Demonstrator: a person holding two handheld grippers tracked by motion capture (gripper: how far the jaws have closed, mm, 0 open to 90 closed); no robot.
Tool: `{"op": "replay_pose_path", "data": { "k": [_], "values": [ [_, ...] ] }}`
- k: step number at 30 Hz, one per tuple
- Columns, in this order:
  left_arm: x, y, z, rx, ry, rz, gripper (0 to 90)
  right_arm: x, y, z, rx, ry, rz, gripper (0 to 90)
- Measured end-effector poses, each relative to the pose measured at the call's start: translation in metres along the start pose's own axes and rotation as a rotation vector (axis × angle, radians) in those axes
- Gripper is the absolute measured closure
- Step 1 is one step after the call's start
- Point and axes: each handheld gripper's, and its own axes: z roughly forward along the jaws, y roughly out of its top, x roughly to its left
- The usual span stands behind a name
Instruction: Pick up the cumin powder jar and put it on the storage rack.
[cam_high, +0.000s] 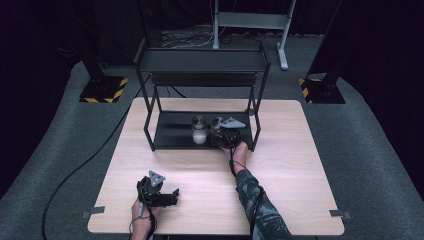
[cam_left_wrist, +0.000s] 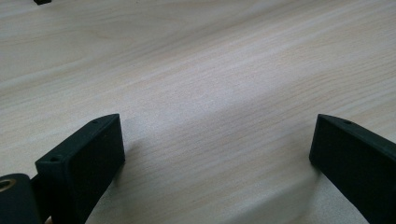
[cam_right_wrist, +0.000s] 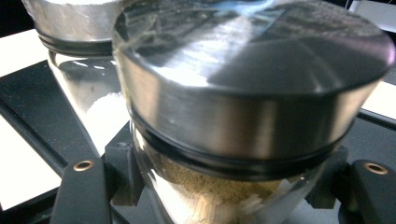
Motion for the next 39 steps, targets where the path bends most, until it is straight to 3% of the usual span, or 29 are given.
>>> {"op": "replay_pose_path", "data": {
  "k": [10, 36, 39],
  "values": [
    [0.000, 0.000, 0.000, 0.000, 0.000, 0.000, 2.8, -0.004, -0.001, 0.003, 0.004, 0.008, 0.031, 30.3],
    [0.000, 0.000, 0.000, 0.000, 0.000, 0.001, 2.8, -0.005, 0.008, 0.005, 0.040, 0.010, 0.025, 29.7],
    [0.000, 0.000, 0.000, 0.000, 0.000, 0.001, 2.8, -0.006, 0.018, 0.006, 0.089, 0.015, 0.040, 17.4]
  ]
}}
